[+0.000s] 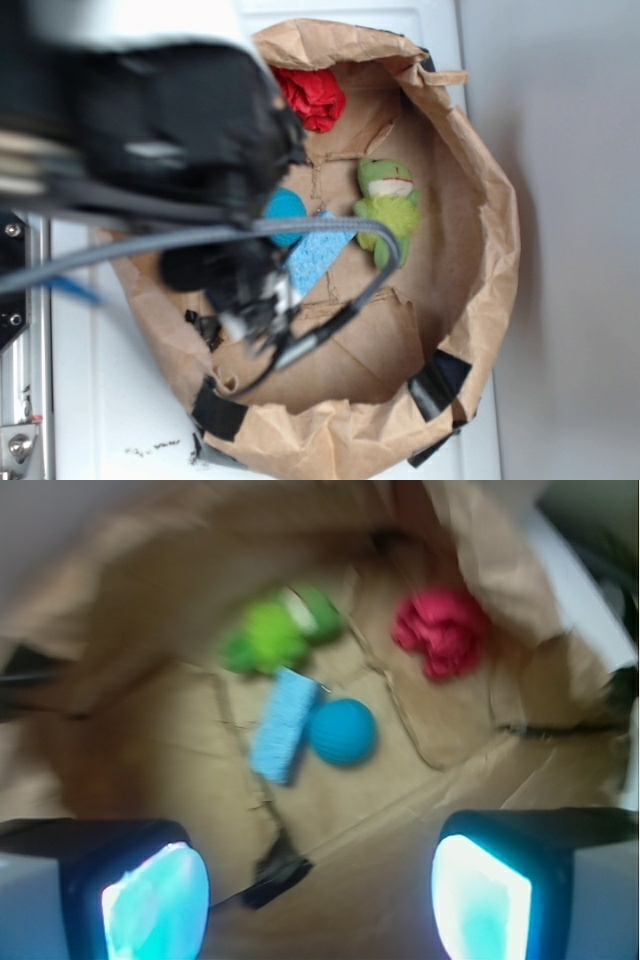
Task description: Grab the blue sponge.
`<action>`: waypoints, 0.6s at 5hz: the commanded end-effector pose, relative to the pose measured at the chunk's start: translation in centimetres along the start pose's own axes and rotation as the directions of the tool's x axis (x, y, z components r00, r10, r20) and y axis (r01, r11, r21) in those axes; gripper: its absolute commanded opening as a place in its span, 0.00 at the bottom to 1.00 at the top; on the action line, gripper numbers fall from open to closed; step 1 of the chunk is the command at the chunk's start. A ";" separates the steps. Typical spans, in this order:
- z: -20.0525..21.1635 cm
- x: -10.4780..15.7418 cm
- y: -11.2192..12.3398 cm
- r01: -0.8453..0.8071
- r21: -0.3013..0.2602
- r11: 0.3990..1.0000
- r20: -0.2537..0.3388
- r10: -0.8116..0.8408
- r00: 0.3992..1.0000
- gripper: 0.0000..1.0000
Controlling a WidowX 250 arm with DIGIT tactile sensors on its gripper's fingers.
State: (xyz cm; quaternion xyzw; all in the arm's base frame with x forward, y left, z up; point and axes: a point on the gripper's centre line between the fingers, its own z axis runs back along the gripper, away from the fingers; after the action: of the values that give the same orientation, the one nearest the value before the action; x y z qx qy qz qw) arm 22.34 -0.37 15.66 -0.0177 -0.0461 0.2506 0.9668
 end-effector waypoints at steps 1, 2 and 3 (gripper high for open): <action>-5.0 1.1 0.0 -0.072 0.048 0.996 0.100 0.067 0.993 1.00; -7.1 1.2 -1.2 -0.137 0.048 0.989 0.080 0.133 0.988 1.00; -7.7 1.6 -2.7 -0.295 0.045 0.954 0.061 0.292 0.954 1.00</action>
State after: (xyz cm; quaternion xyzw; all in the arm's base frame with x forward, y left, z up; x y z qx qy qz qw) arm 25.03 -2.08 6.87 0.0226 -0.0399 0.3956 0.9173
